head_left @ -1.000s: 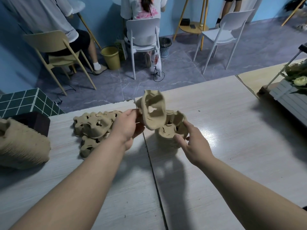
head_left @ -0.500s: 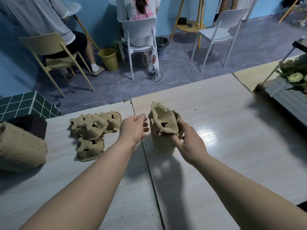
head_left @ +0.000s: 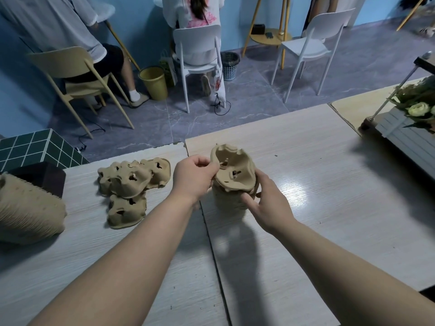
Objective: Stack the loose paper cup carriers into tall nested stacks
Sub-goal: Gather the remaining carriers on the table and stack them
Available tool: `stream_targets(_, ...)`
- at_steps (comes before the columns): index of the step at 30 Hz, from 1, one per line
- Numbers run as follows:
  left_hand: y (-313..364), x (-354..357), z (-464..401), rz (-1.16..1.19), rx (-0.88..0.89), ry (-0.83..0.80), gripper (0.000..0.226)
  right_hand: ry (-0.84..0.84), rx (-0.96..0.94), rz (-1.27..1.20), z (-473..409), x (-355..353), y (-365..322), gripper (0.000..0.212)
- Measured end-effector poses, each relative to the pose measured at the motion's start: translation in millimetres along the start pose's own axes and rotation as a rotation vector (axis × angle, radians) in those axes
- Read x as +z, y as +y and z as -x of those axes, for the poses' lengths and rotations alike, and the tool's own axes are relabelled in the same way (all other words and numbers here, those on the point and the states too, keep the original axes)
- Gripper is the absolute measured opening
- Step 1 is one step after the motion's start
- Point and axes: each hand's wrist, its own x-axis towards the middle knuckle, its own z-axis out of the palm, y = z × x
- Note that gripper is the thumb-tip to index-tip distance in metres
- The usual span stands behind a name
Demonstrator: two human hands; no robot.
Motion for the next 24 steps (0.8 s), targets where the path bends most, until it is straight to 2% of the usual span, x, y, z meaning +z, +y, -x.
stream_targets(3, -4, 1, -2, 0.119, -0.062, -0.03, 0.019, 0.024, -0.003, -0.032, 3, -4, 0, 0.065)
stream_targets(8, -22, 2, -9, 0.127, -0.098, -0.021, 0.01, 0.02, 0.032, -0.046, 2, -5, 2, 0.094)
stream_targets(12, -39, 1, -14, 0.001, -0.036, 0.017, 0.006, 0.005, -0.013, -0.028, -1, -6, 1, 0.086)
stream_targets(16, -52, -3, -17, -0.122, -0.047, -0.036, 0.034, -0.021, -0.062, -0.043, -3, -7, -2, 0.081)
stream_targets(19, -52, -3, -13, -0.106, -0.08, -0.116, 0.04, -0.019, -0.085, -0.041, -4, -7, -4, 0.08)
stream_targets(24, -52, -9, -10, -0.087, -0.093, -0.141, 0.04, -0.012, -0.061, -0.049, -2, -3, -4, 0.077)
